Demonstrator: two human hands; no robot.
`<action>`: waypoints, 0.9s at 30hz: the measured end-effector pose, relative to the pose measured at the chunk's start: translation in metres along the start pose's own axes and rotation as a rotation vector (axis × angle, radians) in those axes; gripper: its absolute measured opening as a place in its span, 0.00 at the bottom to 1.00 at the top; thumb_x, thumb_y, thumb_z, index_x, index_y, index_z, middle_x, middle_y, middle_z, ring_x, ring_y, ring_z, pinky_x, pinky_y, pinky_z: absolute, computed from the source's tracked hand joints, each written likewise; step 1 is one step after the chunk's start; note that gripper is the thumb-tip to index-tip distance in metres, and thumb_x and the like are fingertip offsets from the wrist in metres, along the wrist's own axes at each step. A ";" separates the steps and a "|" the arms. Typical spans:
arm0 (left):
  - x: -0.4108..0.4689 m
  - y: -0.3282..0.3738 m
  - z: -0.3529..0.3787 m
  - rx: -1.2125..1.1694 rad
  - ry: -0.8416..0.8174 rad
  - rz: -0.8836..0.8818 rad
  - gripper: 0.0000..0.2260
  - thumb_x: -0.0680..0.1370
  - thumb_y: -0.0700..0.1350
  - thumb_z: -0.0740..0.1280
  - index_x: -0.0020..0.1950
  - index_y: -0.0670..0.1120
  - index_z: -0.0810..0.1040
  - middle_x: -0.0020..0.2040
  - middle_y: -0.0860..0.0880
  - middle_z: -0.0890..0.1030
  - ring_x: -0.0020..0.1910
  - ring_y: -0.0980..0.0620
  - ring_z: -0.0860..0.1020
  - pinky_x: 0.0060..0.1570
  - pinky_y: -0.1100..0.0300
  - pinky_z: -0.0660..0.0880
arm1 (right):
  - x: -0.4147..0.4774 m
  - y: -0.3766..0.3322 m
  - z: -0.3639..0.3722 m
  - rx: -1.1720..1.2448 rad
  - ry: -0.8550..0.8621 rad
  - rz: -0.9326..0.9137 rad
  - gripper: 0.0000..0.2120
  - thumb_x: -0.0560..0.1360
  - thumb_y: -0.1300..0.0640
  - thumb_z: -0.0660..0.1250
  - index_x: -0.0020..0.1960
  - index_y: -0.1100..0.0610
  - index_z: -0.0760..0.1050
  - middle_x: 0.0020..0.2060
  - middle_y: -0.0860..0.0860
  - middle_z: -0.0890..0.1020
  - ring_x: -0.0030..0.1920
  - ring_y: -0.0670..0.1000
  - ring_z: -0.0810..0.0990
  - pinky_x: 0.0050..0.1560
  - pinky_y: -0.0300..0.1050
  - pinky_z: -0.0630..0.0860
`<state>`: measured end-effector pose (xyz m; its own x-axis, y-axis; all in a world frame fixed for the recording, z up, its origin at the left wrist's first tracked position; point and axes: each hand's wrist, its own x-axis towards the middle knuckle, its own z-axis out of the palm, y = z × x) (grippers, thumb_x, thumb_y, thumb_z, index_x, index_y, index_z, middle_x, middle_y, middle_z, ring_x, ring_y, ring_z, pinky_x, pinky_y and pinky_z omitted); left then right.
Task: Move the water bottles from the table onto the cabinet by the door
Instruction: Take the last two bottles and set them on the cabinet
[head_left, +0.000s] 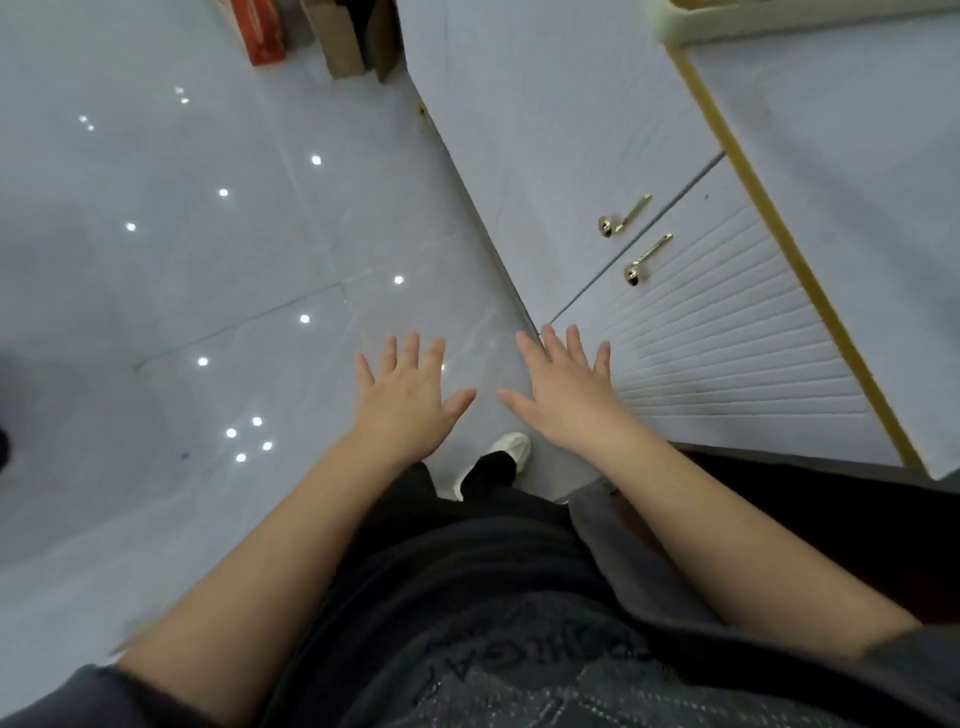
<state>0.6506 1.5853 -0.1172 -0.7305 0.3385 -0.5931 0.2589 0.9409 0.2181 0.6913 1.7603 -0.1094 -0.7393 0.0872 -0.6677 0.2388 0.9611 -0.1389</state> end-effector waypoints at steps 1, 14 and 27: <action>-0.001 -0.010 0.000 -0.012 -0.014 -0.008 0.33 0.80 0.63 0.52 0.80 0.49 0.48 0.80 0.44 0.48 0.79 0.42 0.44 0.74 0.39 0.42 | 0.005 -0.012 0.000 -0.012 -0.012 -0.012 0.36 0.81 0.38 0.53 0.80 0.52 0.43 0.80 0.56 0.44 0.79 0.61 0.39 0.74 0.67 0.38; -0.039 -0.206 -0.019 -0.222 0.015 -0.265 0.31 0.81 0.63 0.52 0.80 0.50 0.49 0.80 0.45 0.49 0.79 0.44 0.45 0.74 0.39 0.42 | 0.058 -0.222 -0.008 -0.201 -0.082 -0.252 0.35 0.81 0.38 0.54 0.80 0.50 0.44 0.80 0.56 0.46 0.79 0.60 0.39 0.75 0.68 0.39; -0.086 -0.319 -0.012 -0.530 0.117 -0.611 0.30 0.81 0.62 0.52 0.78 0.49 0.53 0.78 0.47 0.57 0.78 0.44 0.50 0.73 0.37 0.46 | 0.093 -0.383 -0.002 -0.513 -0.165 -0.567 0.34 0.80 0.37 0.54 0.80 0.48 0.46 0.80 0.54 0.47 0.79 0.59 0.41 0.75 0.67 0.41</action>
<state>0.6239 1.2559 -0.1266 -0.7150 -0.2636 -0.6476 -0.5182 0.8216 0.2377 0.5303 1.4005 -0.1170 -0.5485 -0.4546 -0.7018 -0.4982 0.8517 -0.1623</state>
